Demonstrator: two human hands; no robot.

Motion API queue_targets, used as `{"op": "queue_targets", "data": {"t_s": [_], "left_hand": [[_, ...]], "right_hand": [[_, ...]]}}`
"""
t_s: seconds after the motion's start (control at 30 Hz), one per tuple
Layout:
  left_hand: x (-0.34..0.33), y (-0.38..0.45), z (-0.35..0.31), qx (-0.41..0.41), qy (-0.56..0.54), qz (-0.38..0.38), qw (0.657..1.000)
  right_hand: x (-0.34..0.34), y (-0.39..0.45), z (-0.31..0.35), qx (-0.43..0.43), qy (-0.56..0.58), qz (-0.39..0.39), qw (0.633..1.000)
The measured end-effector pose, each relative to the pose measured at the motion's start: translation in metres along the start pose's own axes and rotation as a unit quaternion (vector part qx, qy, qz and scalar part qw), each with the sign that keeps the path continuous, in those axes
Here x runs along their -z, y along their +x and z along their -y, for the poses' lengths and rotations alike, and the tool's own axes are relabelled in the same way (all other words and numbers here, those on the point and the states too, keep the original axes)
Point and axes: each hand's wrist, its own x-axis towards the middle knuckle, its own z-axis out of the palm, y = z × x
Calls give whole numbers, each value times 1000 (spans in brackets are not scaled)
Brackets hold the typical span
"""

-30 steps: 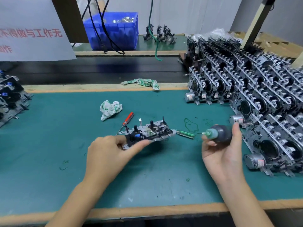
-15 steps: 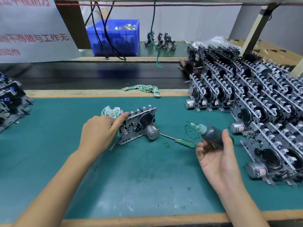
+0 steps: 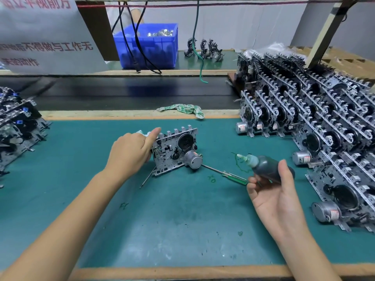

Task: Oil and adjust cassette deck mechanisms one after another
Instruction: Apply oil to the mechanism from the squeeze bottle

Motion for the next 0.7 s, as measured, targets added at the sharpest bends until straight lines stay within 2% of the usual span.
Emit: {"op": "queue_targets", "data": {"t_s": [0.43,0.7], "left_hand": [[0,7,1,12,-7,-3,1000],[-5,16,1,48,33,-11,998]], "right_hand": [[2,0,0,-11,-4,3,1000],[1,1,0,-17,5,10,1000]]}}
